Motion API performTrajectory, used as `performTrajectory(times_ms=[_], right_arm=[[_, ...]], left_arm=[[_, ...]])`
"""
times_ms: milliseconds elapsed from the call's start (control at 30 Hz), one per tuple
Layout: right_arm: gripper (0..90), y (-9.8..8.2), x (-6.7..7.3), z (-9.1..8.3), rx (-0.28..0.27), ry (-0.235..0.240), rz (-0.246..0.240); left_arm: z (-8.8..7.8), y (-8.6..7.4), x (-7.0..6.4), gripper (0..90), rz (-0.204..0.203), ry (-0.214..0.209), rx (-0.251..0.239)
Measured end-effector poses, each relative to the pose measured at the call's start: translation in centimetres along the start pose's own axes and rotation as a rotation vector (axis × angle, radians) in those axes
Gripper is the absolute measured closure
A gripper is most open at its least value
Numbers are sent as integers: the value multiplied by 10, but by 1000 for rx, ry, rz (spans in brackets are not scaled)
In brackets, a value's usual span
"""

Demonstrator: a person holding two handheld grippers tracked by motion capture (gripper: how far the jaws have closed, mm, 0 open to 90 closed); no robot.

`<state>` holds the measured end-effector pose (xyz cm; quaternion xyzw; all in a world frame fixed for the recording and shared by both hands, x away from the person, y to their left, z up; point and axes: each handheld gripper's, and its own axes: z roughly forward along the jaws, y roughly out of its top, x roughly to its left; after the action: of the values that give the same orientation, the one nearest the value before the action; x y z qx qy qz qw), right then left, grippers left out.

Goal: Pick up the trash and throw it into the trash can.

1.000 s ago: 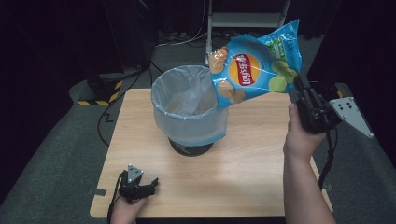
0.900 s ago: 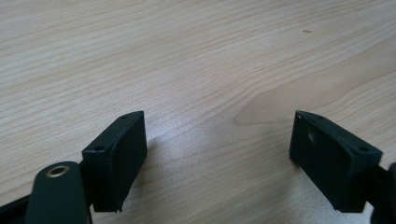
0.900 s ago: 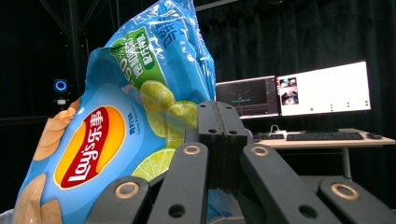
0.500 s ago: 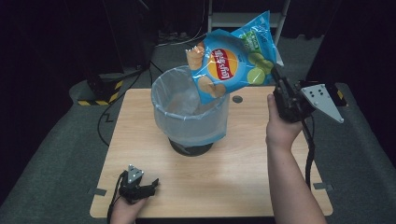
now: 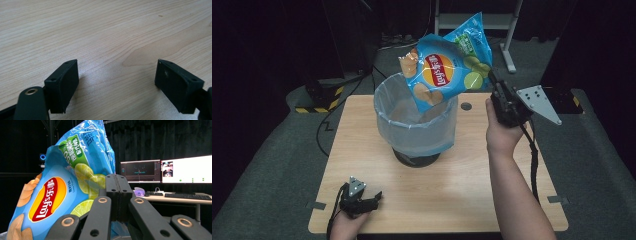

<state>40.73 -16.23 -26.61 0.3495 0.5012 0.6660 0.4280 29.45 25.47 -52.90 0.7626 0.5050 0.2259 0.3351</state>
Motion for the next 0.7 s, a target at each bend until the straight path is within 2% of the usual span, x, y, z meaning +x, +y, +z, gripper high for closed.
performTrajectory(times_ms=[467, 700], right_arm=[[898, -13, 3, 14, 46, -20, -55], [889, -18, 4, 16, 62, -10, -50]], left_arm=[[0, 0, 0, 192, 2, -2, -1], [0, 0, 0, 192, 3, -3, -1]])
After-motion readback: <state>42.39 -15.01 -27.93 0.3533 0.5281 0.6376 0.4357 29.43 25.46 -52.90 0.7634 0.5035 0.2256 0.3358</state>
